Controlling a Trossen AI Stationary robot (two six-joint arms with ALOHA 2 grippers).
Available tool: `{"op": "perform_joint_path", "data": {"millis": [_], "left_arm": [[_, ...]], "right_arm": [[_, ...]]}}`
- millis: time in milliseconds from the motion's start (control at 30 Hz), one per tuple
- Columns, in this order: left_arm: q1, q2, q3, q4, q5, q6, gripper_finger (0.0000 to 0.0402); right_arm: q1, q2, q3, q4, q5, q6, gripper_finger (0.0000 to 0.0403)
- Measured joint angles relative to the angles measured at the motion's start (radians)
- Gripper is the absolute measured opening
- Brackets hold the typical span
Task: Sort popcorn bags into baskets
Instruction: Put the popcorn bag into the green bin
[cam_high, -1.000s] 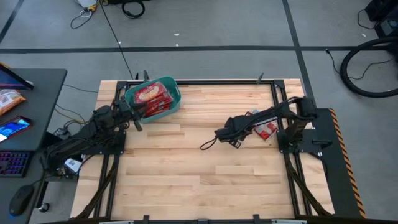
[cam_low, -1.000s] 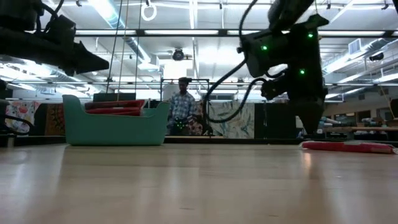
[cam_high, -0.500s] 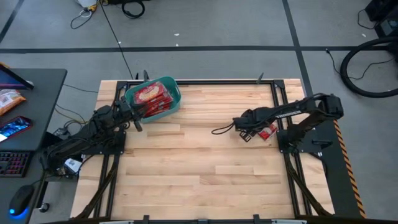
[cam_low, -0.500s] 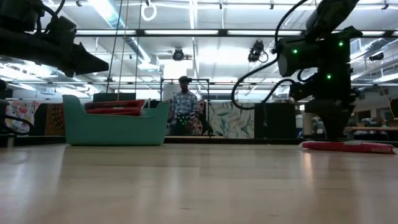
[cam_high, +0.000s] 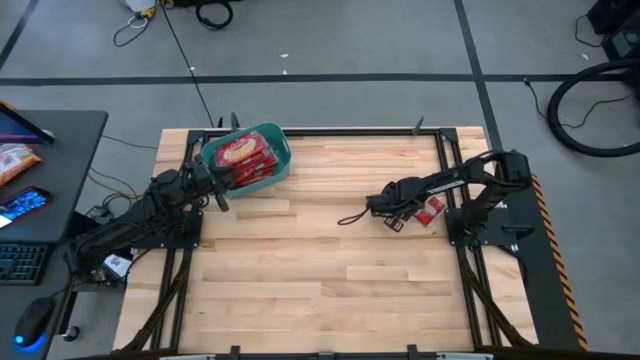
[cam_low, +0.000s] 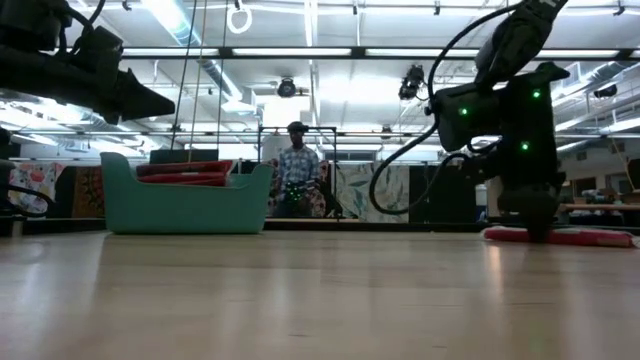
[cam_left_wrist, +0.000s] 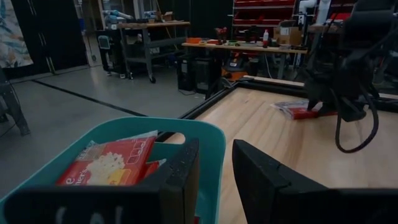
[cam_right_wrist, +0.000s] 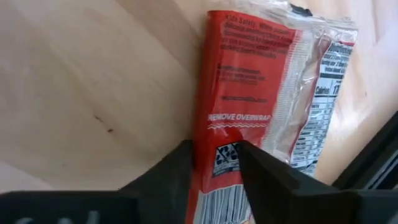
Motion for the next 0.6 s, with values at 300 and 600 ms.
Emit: {"op": "perform_joint_path", "data": {"millis": [300, 600], "left_arm": [[0.001, 0.001, 0.0, -0.044, 0.077, -0.044, 0.0101], [0.0, 0.006, 0.0, -0.009, 0.249, 0.0, 0.0101]], "right_arm": [[-0.003, -0.011, 0.006, -0.004, -0.009, -0.01, 0.0011], [0.068, -0.039, 0.189, 0.025, 0.032, -0.072, 0.0006]]}}
